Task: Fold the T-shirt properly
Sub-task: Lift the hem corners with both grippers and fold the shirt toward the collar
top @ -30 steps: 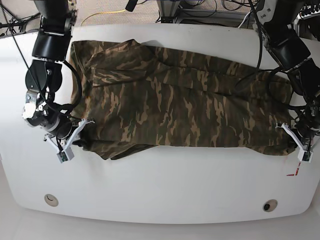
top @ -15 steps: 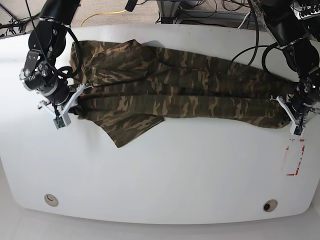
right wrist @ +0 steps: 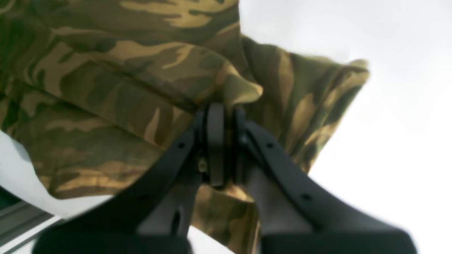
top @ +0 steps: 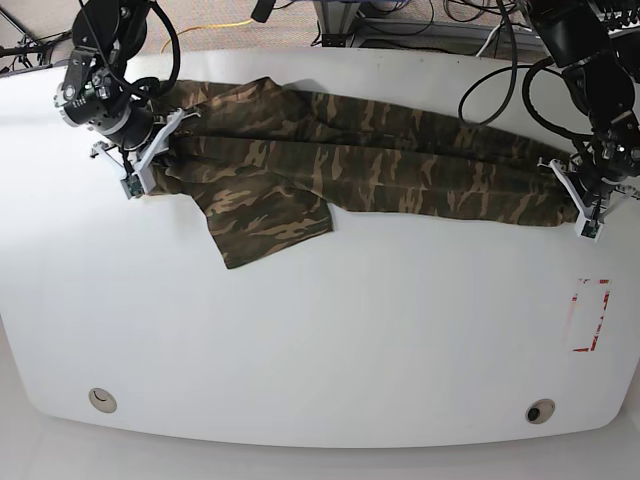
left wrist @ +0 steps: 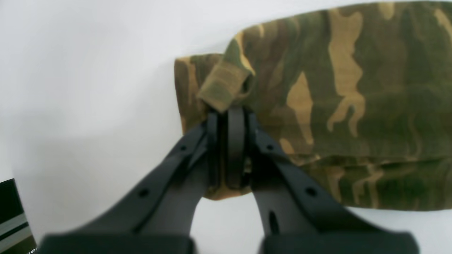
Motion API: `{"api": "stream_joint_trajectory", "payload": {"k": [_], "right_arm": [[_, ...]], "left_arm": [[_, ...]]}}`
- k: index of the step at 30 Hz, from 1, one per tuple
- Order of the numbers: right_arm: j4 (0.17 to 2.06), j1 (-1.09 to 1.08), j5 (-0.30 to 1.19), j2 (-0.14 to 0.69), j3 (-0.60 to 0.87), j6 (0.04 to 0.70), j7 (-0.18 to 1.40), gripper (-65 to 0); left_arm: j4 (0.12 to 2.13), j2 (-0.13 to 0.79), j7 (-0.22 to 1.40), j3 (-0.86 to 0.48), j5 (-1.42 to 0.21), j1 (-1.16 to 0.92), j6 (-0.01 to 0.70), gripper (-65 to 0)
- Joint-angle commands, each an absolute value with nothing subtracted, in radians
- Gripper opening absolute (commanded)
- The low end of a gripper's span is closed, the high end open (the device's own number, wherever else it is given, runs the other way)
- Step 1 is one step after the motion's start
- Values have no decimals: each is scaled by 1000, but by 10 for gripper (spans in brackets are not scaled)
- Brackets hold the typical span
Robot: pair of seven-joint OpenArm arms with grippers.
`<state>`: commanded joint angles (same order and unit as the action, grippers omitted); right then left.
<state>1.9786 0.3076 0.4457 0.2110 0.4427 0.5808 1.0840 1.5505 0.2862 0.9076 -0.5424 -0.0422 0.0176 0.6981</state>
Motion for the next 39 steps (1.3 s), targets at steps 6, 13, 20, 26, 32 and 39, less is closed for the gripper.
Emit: {"api": "stream_joint_trajectory", "payload": {"k": [6, 13, 20, 26, 32, 39], "right_arm": [[1979, 325, 443, 211, 443, 618, 1084, -650], [1979, 335, 441, 211, 443, 618, 1084, -650], [1977, 341, 441, 211, 443, 618, 1084, -650], [1977, 344, 443, 211, 443, 618, 1084, -650], [1977, 346, 443, 211, 440, 618, 1082, -650], [1977, 343, 438, 182, 438, 618, 1082, -650]], "left_arm": [[1503, 314, 906, -541, -44, 22, 698, -650], [1498, 338, 905, -541, -44, 62, 698, -650], [1440, 358, 905, -541, -44, 137, 698, -650], [1336, 394, 905, -541, -44, 200, 698, -650], [1280, 395, 860, -541, -44, 199, 698, -650], [1198, 398, 826, -541, -42, 199, 698, -472]]}}
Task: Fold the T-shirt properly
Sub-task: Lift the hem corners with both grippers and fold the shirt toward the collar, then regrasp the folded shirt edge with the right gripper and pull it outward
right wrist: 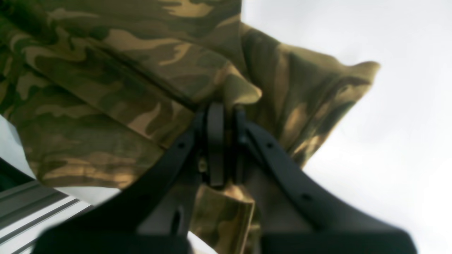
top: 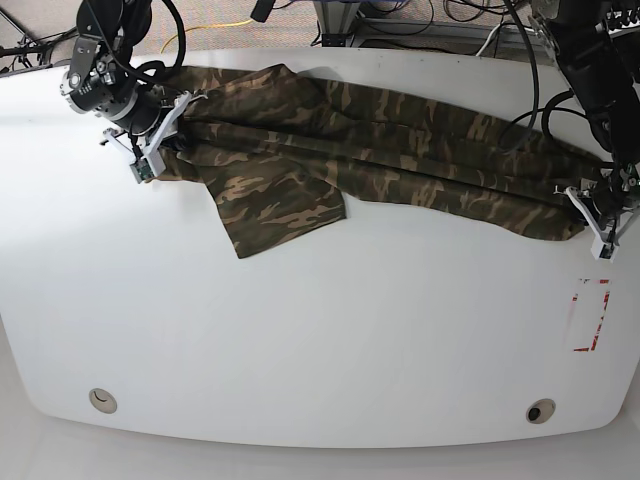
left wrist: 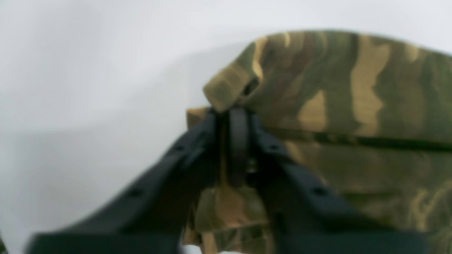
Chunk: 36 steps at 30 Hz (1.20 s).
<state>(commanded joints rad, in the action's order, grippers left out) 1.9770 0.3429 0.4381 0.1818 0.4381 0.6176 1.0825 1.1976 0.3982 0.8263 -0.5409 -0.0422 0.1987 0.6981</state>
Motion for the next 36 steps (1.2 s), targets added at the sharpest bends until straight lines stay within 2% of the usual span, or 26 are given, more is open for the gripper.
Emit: {"api": "stream_joint_trajectory", "payload": {"k": [3, 5, 12, 14, 16, 20, 22, 25, 29, 36], "right_arm": [[1977, 346, 438, 179, 438, 618, 1082, -650], [1977, 344, 438, 177, 438, 618, 1082, -650], [1983, 344, 443, 176, 443, 613, 1082, -650], [2002, 346, 443, 176, 443, 613, 1082, -628], [2017, 346, 443, 176, 443, 613, 1082, -596], [2023, 349, 446, 170, 456, 611, 1082, -423], [2022, 349, 470, 140, 501, 616, 1082, -363], [2018, 341, 518, 116, 581, 616, 1087, -306], [2018, 335, 578, 122, 588, 616, 1090, -254], [2018, 321, 677, 151, 587, 611, 1090, -249]], "left_arm": [[1198, 407, 832, -544, -42, 197, 698, -332], [1196, 438, 858, -542, -44, 197, 698, -287], [1271, 458, 898, -559, -84, 194, 698, -297], [1337, 476, 932, -581, -113, 159, 698, -297], [1400, 486, 980, -588, -150, 147, 698, -297], [1560, 484, 1059, -590, -266, 111, 698, -297], [1609, 483, 1069, -590, -292, 77, 698, -297], [1636, 455, 1069, -588, -300, 65, 698, -297], [1633, 429, 1069, -595, -300, 62, 698, -299], [1581, 387, 1063, -591, -280, 42, 698, -299]]}}
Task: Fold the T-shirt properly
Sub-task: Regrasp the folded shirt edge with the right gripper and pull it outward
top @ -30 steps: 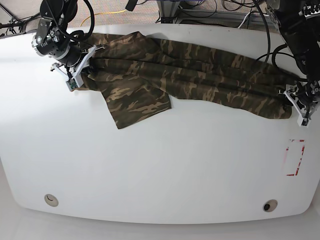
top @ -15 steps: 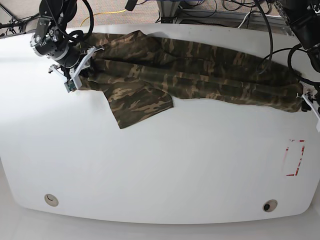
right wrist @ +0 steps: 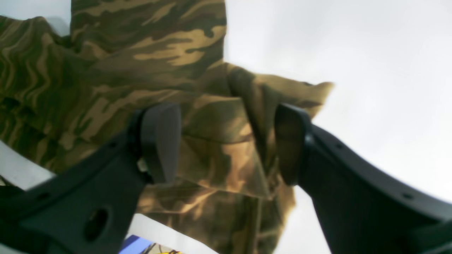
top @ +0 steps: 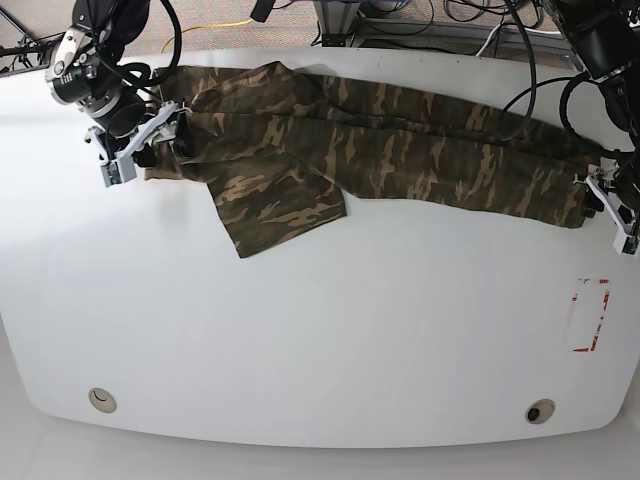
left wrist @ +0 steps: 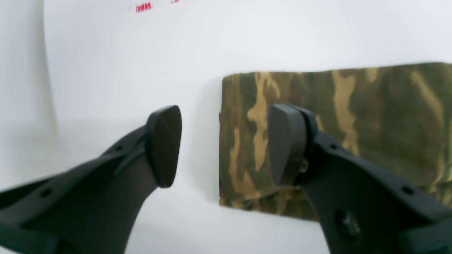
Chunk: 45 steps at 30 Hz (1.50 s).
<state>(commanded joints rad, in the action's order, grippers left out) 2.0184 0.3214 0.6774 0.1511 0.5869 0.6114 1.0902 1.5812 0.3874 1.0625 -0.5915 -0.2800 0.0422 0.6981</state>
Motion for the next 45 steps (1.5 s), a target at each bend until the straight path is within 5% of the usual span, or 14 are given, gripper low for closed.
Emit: {"api": "stream_joint_trajectory", "payload": {"k": [10, 19, 29, 41, 45], "right_arm": [[1865, 140, 684, 156, 545, 610, 1116, -241], [1630, -76, 458, 156, 410, 618, 1113, -241], [1356, -214, 410, 154, 300, 618, 1049, -241], [1303, -206, 410, 87, 166, 616, 1006, -250], [1305, -205, 417, 84, 166, 618, 1004, -380]], "left_arm": [[1411, 375, 909, -588, -277, -8, 698, -299], [1365, 398, 900, -595, -248, -44, 698, -299], [1365, 398, 900, -595, -246, -70, 698, -299], [1365, 398, 900, -595, -246, -71, 698, -299], [1365, 398, 900, -595, -246, -71, 698, -299]]}}
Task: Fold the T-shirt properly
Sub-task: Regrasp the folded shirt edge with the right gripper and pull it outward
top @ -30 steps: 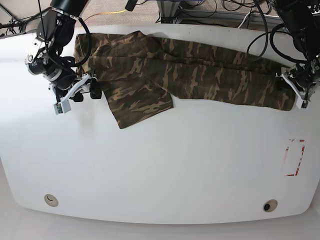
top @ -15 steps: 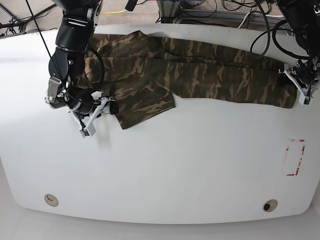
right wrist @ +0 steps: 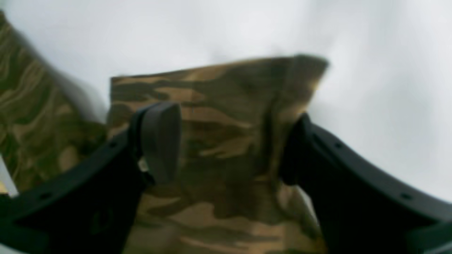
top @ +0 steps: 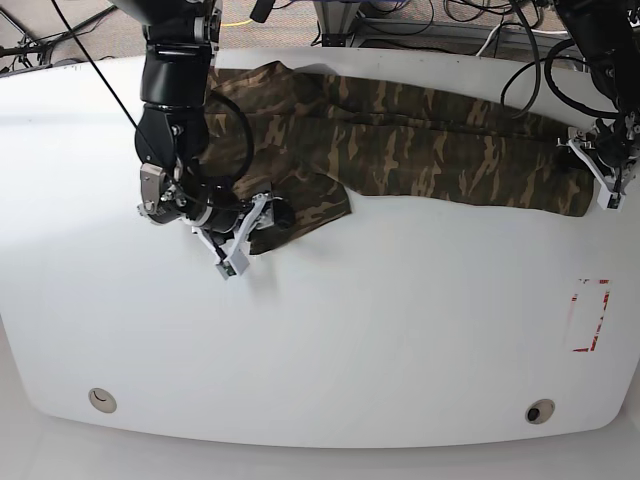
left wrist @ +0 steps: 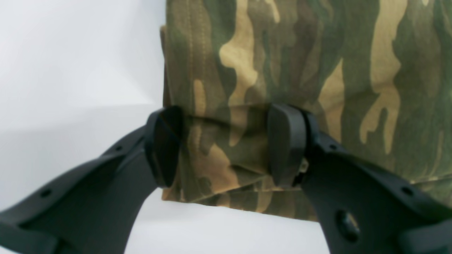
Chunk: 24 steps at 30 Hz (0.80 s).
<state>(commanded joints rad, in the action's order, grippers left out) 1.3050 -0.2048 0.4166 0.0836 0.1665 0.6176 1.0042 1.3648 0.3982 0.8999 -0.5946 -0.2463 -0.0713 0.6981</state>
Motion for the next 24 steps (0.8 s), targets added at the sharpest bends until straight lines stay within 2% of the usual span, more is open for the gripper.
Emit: {"api": "stream_joint_trajectory", "payload": {"k": [1, 2, 3, 6, 11, 14, 17, 24], "right_arm": [[1305, -205, 417, 84, 166, 618, 1004, -458], [1307, -206, 417, 84, 166, 618, 1004, -575], [1308, -208, 417, 84, 166, 618, 1004, -650], [1360, -206, 418, 87, 166, 619, 1007, -650], [1570, -134, 420, 87, 170, 621, 1064, -650], [1684, -64, 421, 85, 179, 653, 1084, -650], [1837, 35, 463, 84, 209, 694, 1090, -650], [1980, 214, 604, 93, 285, 694, 1092, -650]], "left_arm": [[1365, 398, 900, -595, -245, -71, 698, -299], [1365, 398, 900, -595, -245, -71, 698, -299], [1365, 398, 900, -595, -245, -70, 698, -299], [1365, 398, 900, -593, -245, -67, 698, -299], [1365, 398, 900, -593, -243, -70, 698, -299], [1363, 398, 900, -588, -243, -70, 698, -299], [1363, 398, 900, -588, -243, -70, 698, -299], [1362, 398, 900, -587, -242, -70, 698, -299]]}}
